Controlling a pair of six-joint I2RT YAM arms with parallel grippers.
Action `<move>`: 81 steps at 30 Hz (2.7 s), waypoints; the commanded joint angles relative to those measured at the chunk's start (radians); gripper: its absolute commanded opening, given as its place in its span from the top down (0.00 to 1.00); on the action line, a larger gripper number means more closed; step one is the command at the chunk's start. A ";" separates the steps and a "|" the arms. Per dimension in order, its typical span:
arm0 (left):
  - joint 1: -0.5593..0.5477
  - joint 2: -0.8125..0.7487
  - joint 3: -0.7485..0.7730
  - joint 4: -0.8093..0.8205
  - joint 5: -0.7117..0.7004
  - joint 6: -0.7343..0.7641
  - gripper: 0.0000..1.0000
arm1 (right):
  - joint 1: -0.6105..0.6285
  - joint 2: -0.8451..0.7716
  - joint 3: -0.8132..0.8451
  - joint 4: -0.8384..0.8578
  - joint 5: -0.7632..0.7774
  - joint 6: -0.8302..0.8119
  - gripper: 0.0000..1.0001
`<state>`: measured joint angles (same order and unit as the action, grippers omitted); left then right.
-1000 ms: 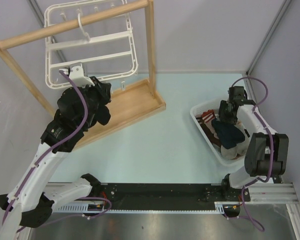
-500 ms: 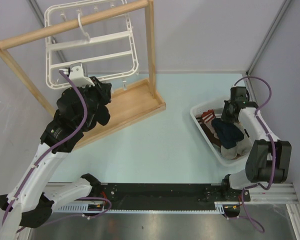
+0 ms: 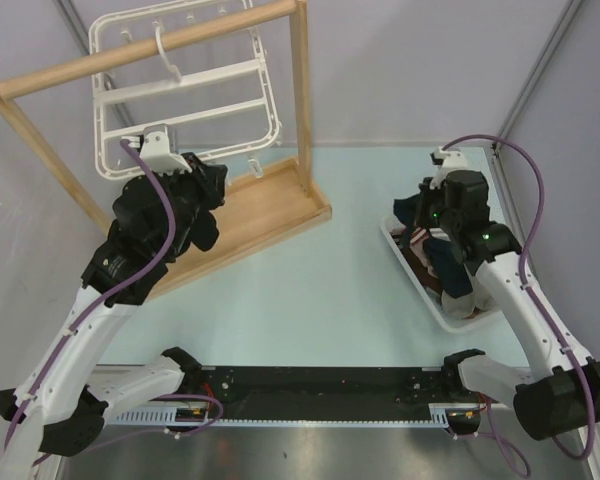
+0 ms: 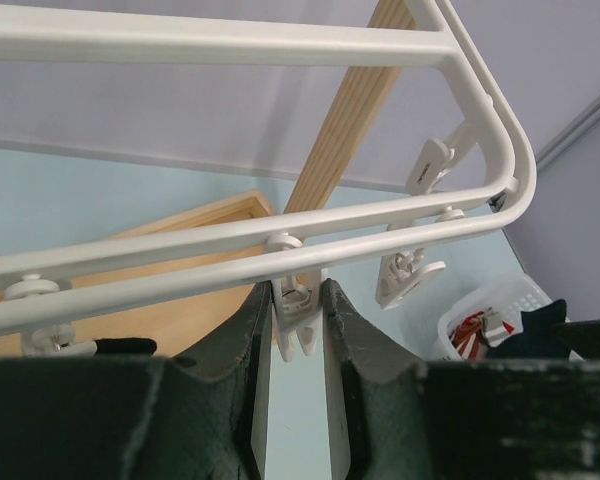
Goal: Clip the socks to the hanger
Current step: Clamp the sock onto the hanger.
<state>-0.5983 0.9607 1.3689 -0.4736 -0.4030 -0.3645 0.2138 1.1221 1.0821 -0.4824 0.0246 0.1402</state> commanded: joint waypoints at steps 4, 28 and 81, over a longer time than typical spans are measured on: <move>-0.004 -0.034 -0.025 0.084 0.069 0.029 1.00 | 0.268 -0.010 0.004 0.339 -0.153 -0.036 1.00; -0.005 -0.068 -0.110 0.210 0.182 0.027 1.00 | 0.630 0.410 0.074 1.234 -0.423 0.187 1.00; -0.005 -0.094 -0.117 0.210 0.208 0.021 1.00 | 0.552 0.532 0.167 1.478 -0.572 0.378 1.00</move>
<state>-0.5980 0.8806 1.2396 -0.2562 -0.2493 -0.3401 0.7761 1.6512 1.2064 0.9180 -0.5350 0.5041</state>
